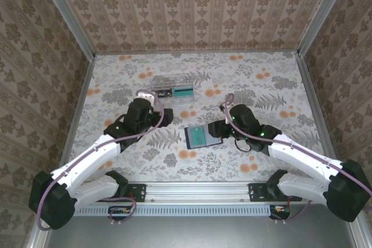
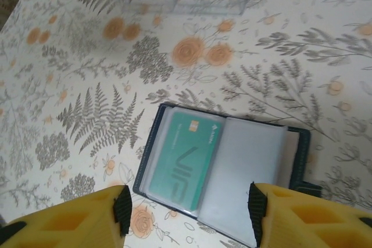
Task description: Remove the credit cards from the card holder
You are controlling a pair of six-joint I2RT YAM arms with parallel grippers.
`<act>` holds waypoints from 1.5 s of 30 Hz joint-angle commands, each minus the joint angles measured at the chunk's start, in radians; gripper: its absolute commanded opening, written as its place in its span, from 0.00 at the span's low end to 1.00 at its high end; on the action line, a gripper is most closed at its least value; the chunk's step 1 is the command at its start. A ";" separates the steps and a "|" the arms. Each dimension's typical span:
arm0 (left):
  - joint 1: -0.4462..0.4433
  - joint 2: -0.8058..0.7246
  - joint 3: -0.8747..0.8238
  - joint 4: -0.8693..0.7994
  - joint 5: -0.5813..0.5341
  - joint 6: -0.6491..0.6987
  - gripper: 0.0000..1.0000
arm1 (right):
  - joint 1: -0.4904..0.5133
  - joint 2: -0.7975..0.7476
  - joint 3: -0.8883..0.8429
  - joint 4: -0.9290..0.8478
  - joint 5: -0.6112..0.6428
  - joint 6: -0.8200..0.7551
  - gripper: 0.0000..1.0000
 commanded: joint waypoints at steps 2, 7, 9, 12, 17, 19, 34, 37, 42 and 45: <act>-0.012 0.002 -0.053 0.027 0.126 -0.249 0.79 | 0.018 0.079 0.053 0.001 -0.073 0.041 0.52; -0.125 0.067 -0.157 0.195 0.103 -0.392 0.51 | 0.041 0.196 0.112 -0.018 -0.087 0.070 0.40; -0.155 0.110 -0.171 0.255 0.099 -0.422 0.41 | 0.044 0.237 0.132 -0.039 -0.079 0.074 0.36; -0.194 0.195 -0.164 0.330 0.114 -0.450 0.30 | 0.042 0.281 0.156 -0.096 -0.022 0.077 0.27; -0.233 0.337 -0.126 0.413 0.151 -0.465 0.22 | 0.024 0.323 0.145 -0.133 0.047 0.078 0.23; -0.245 0.387 -0.115 0.447 0.164 -0.477 0.20 | 0.008 0.329 0.130 -0.133 0.054 0.077 0.23; -0.283 0.533 -0.052 0.484 0.193 -0.482 0.11 | -0.014 0.395 0.110 -0.115 0.054 0.057 0.21; -0.282 0.544 -0.051 0.463 0.186 -0.492 0.07 | -0.016 0.392 0.110 -0.120 0.060 0.057 0.21; -0.284 0.563 -0.054 0.431 0.171 -0.511 0.06 | -0.035 0.401 0.117 -0.162 0.100 0.066 0.20; -0.284 0.579 -0.058 0.428 0.171 -0.523 0.06 | -0.053 0.405 0.115 -0.174 0.108 0.068 0.20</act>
